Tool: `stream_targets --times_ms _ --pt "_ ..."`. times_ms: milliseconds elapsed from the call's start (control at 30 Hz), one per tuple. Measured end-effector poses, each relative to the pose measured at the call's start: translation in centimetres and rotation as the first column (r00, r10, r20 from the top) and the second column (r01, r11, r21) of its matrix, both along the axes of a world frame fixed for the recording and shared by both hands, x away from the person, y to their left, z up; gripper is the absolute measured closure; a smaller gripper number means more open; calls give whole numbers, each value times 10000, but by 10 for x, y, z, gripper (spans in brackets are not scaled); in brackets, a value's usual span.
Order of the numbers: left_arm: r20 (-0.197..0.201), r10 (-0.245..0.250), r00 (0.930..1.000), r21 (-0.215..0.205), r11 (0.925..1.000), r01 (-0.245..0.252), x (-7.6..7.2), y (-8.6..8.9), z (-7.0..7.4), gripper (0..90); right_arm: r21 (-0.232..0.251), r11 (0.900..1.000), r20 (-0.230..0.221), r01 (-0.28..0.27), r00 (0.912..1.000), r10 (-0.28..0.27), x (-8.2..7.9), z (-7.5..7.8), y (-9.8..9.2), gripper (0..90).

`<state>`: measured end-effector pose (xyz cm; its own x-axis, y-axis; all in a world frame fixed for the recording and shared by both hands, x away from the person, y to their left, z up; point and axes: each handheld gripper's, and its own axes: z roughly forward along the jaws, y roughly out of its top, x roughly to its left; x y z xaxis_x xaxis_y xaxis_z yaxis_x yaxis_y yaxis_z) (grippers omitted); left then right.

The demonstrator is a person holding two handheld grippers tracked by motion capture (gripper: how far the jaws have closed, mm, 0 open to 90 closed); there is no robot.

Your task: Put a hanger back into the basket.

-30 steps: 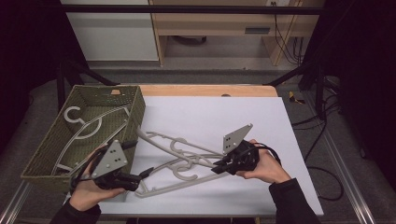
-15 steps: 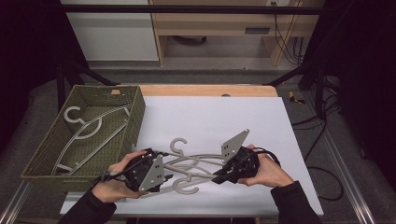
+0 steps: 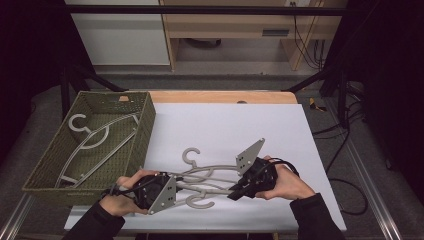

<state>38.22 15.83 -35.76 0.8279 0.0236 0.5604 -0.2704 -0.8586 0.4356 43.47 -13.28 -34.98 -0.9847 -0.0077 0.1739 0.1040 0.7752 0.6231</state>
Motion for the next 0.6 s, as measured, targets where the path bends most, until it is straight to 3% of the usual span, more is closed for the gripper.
stream_targets --times_ms 167,267,300,367,400,433,500,600 --pt "-218 -196 9996 -124 9997 193 -1 2 0 777 64 10000 121 -65 9999 65 2 2 -1 809" --pt "-443 -227 9988 -509 9985 205 -2 4 2 796 204 9997 466 167 9988 -177 3 4 -5 781" --pt "-622 -121 9980 -920 9957 64 -2 4 2 798 318 9993 489 220 9985 -235 4 5 -6 777" --pt "-667 15 9978 -850 9964 -72 -1 5 5 799 553 9978 726 364 9965 -404 5 7 -8 761" --pt "-602 126 9981 -826 9964 -176 0 5 6 799 651 9965 909 519 9942 -577 5 8 -9 752" --pt "-1000 322 9945 -1498 9876 -471 -1 3 3 800 712 9953 1046 650 9919 -723 6 8 -9 734" --pt "-1083 669 9919 -1516 9849 -829 1 2 5 800 907 9893 1219 1144 9846 -1250 8 10 -11 678" --pt "-1156 1261 9853 -1396 9800 -1418 6 3 5 800 1687 9659 1663 1962 9603 -2241 11 13 -18 559"
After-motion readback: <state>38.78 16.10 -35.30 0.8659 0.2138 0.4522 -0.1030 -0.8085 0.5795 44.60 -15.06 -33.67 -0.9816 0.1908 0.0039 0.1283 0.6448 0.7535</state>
